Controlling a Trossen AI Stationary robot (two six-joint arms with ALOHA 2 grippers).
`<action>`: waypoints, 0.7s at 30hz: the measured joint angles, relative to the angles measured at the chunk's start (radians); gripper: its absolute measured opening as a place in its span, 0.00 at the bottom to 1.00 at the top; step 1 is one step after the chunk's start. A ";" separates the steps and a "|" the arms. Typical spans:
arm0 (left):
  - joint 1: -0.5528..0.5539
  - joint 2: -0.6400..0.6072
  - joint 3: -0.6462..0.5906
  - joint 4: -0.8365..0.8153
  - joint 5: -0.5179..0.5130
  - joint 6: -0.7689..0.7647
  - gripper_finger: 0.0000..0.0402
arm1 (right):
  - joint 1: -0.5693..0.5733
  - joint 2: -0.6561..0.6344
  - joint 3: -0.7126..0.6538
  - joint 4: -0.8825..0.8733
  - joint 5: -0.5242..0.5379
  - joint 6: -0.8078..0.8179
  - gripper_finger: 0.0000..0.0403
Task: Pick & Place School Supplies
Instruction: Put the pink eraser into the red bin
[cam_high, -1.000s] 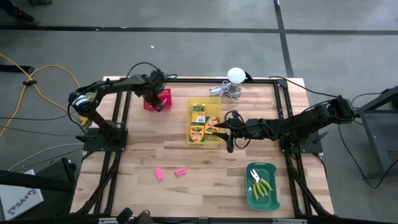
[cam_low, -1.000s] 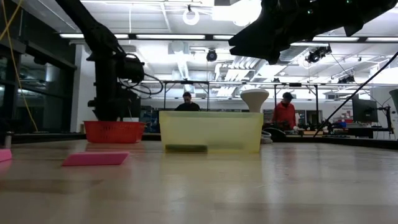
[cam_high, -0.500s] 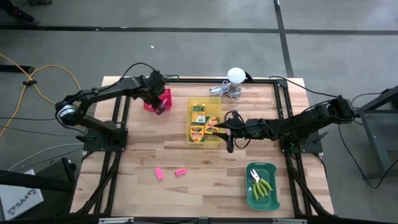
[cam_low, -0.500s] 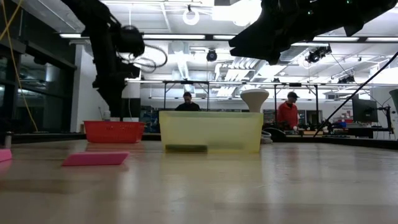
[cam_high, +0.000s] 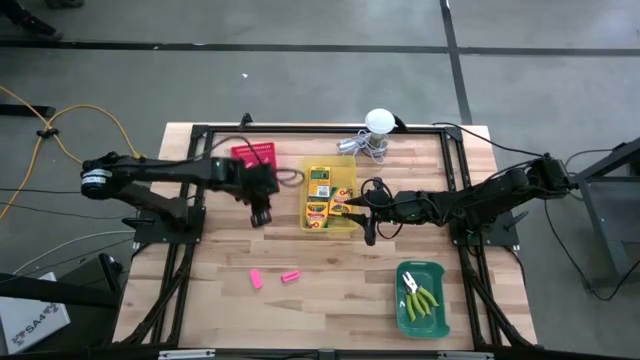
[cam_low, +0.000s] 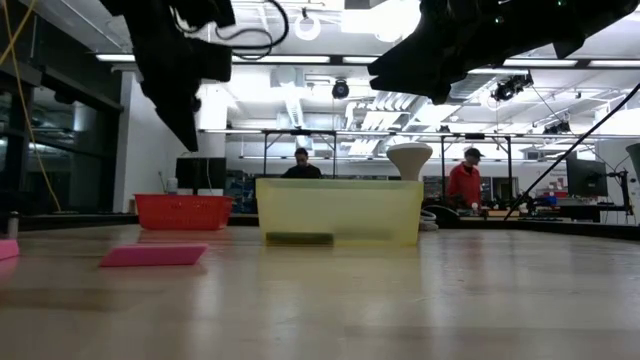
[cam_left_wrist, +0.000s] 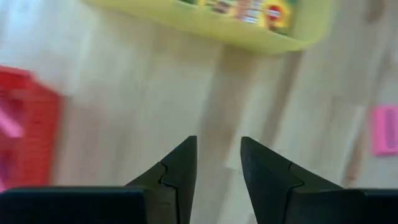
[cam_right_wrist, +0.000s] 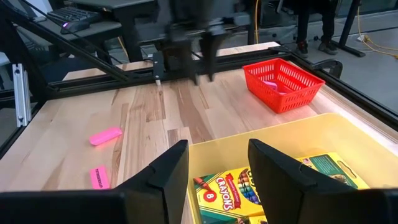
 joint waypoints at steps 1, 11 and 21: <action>-0.033 0.000 0.000 0.003 -0.005 -0.026 0.30 | 0.000 0.000 0.000 0.000 0.000 0.000 0.39; -0.332 0.041 -0.001 0.147 -0.130 -0.237 0.30 | 0.000 0.000 0.000 0.000 -0.004 0.001 0.39; -0.505 0.172 -0.002 0.212 -0.224 -0.358 0.30 | 0.001 0.000 0.000 -0.002 -0.113 0.026 0.39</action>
